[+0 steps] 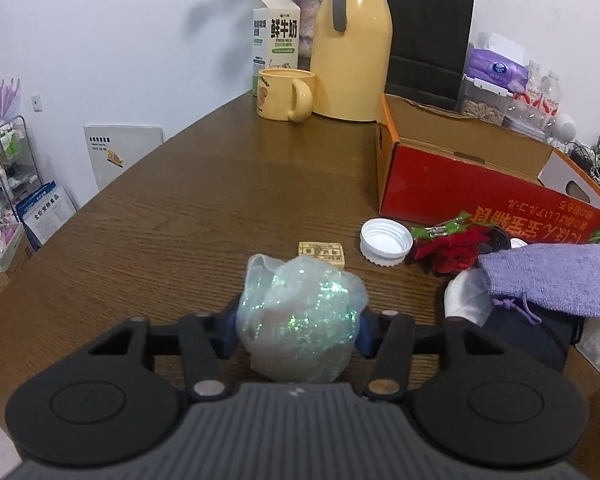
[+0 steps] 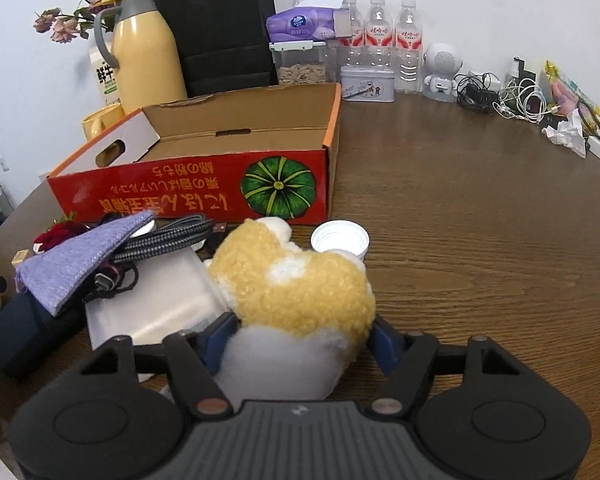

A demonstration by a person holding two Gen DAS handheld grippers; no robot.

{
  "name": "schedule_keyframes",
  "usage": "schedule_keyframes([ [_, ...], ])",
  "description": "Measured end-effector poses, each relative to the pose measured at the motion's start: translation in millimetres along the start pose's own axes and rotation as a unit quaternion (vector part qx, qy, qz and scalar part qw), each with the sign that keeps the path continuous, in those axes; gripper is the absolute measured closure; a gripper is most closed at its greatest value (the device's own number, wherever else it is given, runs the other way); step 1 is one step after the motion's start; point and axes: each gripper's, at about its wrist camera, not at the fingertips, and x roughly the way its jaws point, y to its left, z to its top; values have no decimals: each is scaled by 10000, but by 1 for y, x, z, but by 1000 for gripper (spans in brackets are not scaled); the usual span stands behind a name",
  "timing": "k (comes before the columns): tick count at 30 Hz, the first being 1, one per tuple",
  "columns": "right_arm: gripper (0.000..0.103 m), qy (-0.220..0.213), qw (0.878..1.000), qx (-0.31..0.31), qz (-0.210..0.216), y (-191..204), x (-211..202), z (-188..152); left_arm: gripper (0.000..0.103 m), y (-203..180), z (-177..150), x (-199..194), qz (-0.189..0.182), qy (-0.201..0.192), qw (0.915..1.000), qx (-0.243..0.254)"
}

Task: Organize objects
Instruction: 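Grasp the sparkly plastic bag with the left tool while the right tool grasps the plush sheep, then carry the bag and sheep into the cardboard box and open both tools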

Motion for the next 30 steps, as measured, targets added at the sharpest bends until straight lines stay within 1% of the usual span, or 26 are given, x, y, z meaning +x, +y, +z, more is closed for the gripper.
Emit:
schedule_keyframes([
  [5,41,-128,9999,32,-26,-2,-5,-2,53,0,1,-3,-47,-65,10000,-16],
  [9,43,-265,9996,91,-43,-6,-14,-3,53,1,6,-12,-80,-194,9998,-18],
  [13,43,-478,9988,52,-97,-7,-25,1,53,-2,17,-24,-173,-419,9990,27],
  [17,43,-770,9969,-78,-136,-5,-37,16,53,-12,37,-34,-318,-739,9967,143],
  [20,43,-955,9952,-178,-141,-4,-42,33,52,-23,57,-36,-471,-935,9942,234],
  [25,43,-1311,9904,-428,-83,3,-43,76,52,-45,100,-30,-858,-1105,9895,353],
  [27,43,-1394,9888,-525,-32,8,-38,97,52,-55,119,-25,-975,-1144,9878,399],
  [30,43,-1396,9880,-661,51,15,-23,130,52,-74,146,-12,-1069,-1180,9860,503],
])
